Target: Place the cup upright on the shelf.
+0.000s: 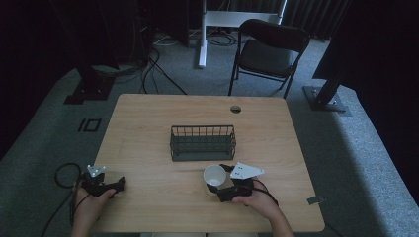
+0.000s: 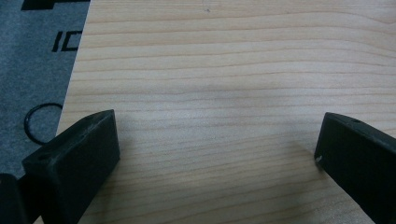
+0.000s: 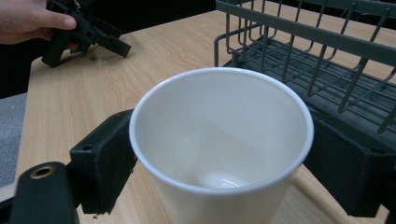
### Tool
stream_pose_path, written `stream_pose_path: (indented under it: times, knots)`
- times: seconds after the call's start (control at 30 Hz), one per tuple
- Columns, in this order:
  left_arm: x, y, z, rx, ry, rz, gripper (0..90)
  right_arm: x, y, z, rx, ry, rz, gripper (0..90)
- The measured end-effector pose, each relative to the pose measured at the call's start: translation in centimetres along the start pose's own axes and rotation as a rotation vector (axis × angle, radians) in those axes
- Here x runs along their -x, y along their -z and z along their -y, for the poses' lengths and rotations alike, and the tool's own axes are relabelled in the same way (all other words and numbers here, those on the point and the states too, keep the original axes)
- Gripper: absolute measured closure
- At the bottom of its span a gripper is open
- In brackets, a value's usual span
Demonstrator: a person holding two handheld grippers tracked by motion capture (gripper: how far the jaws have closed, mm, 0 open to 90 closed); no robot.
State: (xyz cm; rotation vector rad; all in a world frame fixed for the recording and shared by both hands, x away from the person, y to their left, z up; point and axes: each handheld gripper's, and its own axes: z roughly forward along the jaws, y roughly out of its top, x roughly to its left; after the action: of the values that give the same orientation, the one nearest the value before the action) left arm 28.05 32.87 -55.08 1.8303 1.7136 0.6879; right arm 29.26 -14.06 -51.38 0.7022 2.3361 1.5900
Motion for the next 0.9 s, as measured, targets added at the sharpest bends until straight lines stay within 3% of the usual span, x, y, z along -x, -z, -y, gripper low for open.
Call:
stream_pose_path:
  times: [0.27, 0.53, 0.9]
  knots:
    - [0.0, 0.0, 0.0, 0.001, 0.001, 0.0, 0.3, -0.2, -0.3, -0.1, -0.001, 0.012, -0.008, 15.4]
    - [0.0, 0.0, 0.0, 0.0, 0.0, 0.0, 0.3, -0.1, -0.3, -0.6, 0.004, 0.023, 0.031, 18.8]
    - [0.0, 0.0, 0.0, 0.001, 0.001, 0.0, 0.3, -0.6, -0.9, -2.7, 0.034, 0.04, -0.001, 19.0]
